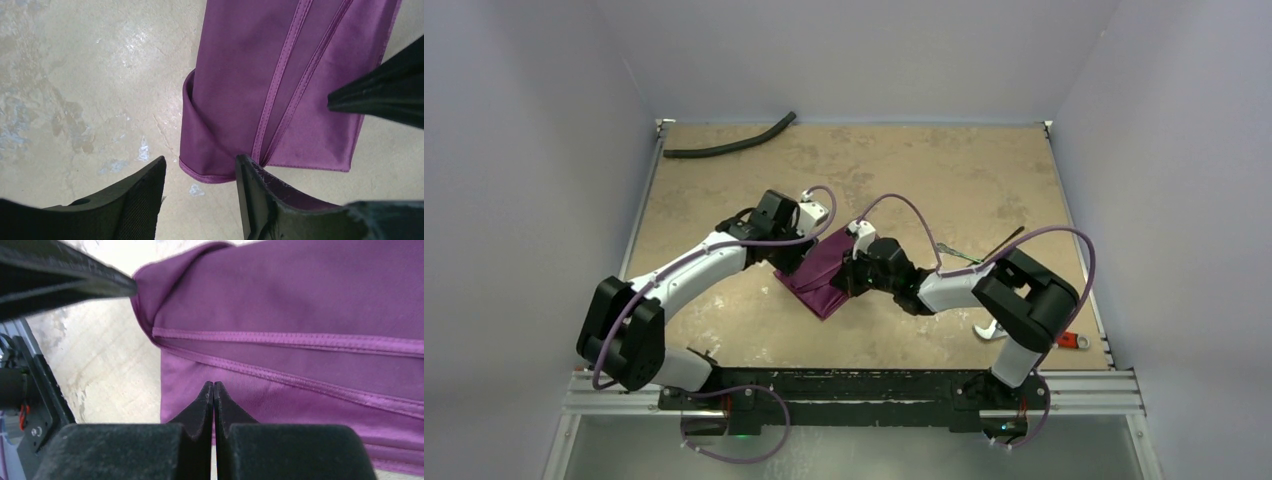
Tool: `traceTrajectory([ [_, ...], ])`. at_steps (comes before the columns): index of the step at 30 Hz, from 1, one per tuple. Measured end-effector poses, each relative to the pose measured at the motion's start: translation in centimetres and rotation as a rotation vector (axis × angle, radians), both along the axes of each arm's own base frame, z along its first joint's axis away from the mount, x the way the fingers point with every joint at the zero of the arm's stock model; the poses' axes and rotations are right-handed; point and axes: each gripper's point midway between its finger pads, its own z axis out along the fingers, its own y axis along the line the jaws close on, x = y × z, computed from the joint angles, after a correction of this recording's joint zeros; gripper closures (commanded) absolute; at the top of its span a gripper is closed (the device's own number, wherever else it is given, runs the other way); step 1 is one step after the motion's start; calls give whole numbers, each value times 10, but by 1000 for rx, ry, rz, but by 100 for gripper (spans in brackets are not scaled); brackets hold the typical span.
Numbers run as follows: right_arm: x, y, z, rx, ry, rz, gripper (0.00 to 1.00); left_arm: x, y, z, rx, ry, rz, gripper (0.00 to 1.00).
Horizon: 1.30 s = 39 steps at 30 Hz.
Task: Fold the napkin into a case and place the utensils inside
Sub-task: Rotate the 2/3-rectangle-folded napkin at the center of the board.
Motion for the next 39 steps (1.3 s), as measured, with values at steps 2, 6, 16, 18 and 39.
traceTrajectory([
  [2,-6,1,-9,-10,11,12,100,1,-2,-3,-9,7,18,49],
  [6,-15,2,-20,-29,32,25,100,4,-5,-5,-28,12,43,50],
  [16,-29,12,-28,-32,44,60,100,-2,-3,-38,6,97,75,58],
  [18,-31,14,-27,-28,44,62,100,-4,-2,-48,24,125,78,60],
  [39,-20,43,-32,67,67,67,100,1,-10,-54,84,115,10,100],
])
